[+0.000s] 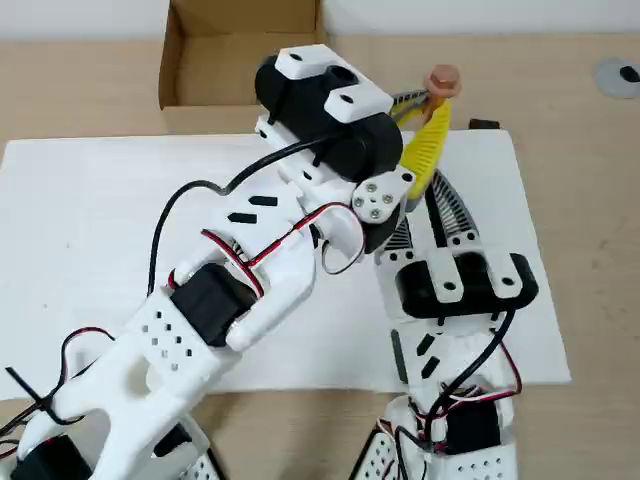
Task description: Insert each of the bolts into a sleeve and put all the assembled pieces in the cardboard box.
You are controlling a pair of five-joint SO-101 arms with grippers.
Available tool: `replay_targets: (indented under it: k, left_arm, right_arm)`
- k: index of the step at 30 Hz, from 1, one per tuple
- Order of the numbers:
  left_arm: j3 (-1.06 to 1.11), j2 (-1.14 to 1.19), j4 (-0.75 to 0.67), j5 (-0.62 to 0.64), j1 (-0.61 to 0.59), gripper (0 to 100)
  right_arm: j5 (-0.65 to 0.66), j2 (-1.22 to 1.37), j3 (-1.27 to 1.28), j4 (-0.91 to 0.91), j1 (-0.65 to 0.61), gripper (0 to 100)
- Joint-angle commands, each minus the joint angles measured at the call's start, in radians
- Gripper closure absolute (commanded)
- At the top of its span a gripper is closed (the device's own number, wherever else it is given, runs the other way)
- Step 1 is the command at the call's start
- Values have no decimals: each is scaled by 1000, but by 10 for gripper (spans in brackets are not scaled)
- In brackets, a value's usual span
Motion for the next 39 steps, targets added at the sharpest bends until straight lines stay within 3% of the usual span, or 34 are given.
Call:
replay_targets:
  k: [1,5,17,34,39]
  left_arm:
    - [-37,-15,61,-3,-3,954]
    - [-64,-15,132,-3,-2,906]
    - [-69,-15,161,-5,-9,837]
    - [-471,-13,695,-2,-54,835]
    - [-608,-13,729,43,-132,840]
  right_arm:
    - [-3,-117,-48,-20,16,989]
    - [-3,-117,-48,-20,16,989]
    - [-3,-117,-48,-20,18,989]
    - [21,-110,-44,-28,15,989]
    - [38,-93,-47,-201,18,989]
